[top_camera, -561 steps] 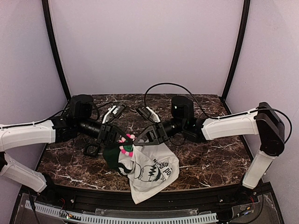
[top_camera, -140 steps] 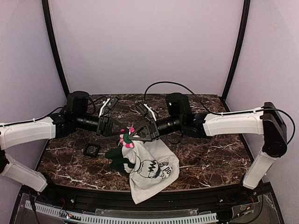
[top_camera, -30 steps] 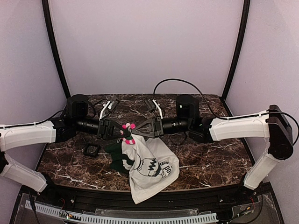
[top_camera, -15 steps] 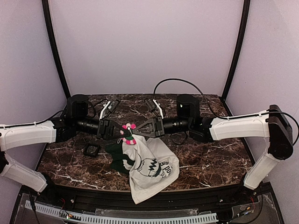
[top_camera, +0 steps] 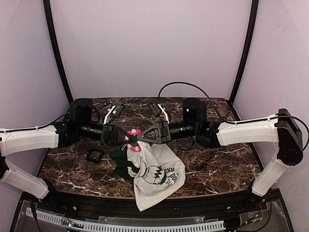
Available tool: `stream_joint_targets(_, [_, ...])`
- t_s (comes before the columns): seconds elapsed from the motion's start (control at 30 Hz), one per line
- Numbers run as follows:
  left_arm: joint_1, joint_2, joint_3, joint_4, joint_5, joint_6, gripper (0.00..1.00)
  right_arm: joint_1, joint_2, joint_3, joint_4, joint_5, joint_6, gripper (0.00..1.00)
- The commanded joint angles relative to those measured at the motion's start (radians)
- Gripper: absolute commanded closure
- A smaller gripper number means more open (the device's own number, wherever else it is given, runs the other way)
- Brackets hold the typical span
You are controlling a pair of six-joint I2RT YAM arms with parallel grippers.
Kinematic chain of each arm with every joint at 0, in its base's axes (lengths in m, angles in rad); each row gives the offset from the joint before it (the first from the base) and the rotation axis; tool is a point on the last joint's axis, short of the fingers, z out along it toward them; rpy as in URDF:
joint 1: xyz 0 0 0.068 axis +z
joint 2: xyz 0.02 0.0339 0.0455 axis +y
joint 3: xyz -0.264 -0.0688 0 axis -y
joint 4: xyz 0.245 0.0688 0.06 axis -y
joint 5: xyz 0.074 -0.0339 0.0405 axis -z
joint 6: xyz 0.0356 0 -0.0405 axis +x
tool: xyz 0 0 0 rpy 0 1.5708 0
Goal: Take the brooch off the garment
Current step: Open the brooch on the crumpled clothing.
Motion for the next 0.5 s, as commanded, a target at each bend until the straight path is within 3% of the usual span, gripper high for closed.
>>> stream_joint_targets(0.0, [-0.004, -0.004, 0.016, 0.009, -0.018, 0.018, 0.99, 0.023, -0.002, -0.004, 0.047, -0.053, -0.001, 0.66])
stream_joint_targets(0.47, [-0.004, -0.008, 0.013, 0.011, -0.021, 0.021, 0.99, 0.035, 0.014, -0.001, 0.004, -0.053, -0.028, 0.72])
